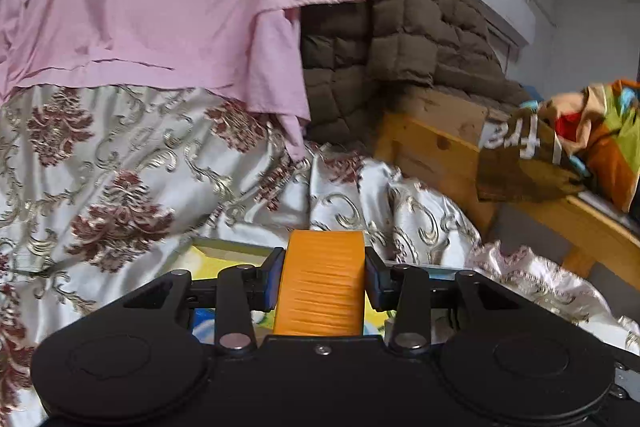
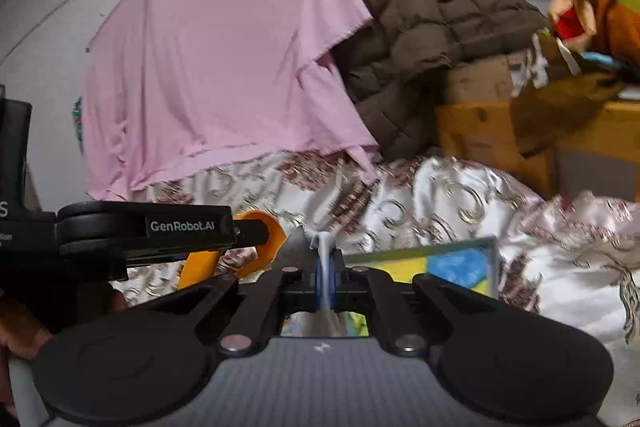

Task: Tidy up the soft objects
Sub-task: 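Lift the orange sponge and white cloth strip over the tray with both grippers, then lower the orange sponge and cloth strip into the tray and open both grippers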

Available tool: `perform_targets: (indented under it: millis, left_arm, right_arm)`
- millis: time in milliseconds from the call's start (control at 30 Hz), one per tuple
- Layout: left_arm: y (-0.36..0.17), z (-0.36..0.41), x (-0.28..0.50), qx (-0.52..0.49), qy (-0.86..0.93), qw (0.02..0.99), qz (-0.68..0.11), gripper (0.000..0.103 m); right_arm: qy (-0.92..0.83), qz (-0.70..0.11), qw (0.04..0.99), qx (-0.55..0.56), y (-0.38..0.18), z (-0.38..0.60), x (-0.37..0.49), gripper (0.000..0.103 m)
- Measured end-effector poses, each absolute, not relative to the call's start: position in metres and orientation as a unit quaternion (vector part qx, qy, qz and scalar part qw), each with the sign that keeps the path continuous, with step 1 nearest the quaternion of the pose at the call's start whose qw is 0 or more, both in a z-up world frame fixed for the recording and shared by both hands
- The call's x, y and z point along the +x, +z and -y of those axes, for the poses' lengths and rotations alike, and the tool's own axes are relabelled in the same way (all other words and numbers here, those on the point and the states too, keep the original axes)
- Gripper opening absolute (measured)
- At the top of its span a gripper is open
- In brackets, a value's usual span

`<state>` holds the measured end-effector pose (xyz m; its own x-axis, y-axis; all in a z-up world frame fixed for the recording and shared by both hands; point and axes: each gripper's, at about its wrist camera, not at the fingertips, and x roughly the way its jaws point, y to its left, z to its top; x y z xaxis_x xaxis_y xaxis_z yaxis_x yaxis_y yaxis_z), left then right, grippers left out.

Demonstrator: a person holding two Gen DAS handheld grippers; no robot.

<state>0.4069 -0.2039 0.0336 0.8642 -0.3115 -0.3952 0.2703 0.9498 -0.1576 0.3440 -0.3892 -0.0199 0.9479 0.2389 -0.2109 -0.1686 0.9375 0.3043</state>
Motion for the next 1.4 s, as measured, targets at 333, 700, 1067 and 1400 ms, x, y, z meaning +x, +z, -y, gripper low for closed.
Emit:
perform_targets:
  millis: [333,700,1067,1400]
  left_arm:
    - [-0.009,0.219,0.417,-0.031,-0.148,0.955,-0.257,0.043]
    - [-0.022,0.212,0.421,-0.029,-0.137,0.954,-0.263,0.043]
    - [-0.017,0.206,0.422,-0.049,-0.125,0.955,-0.265,0.053]
    - [-0.004,0.192,0.410,-0.062,-0.117,0.958,-0.254,0.061]
  right_arm:
    - [0.086,-0.169,0.970,0.155,-0.044,0.396,0.360,0.004]
    - [0.074,-0.194,0.967,0.145,-0.054,0.393,0.366,0.010]
    - [0.067,-0.196,0.970,0.128,-0.052,0.389,0.364,0.034]
    - [0.053,-0.188,0.975,0.105,-0.043,0.386,0.355,0.056]
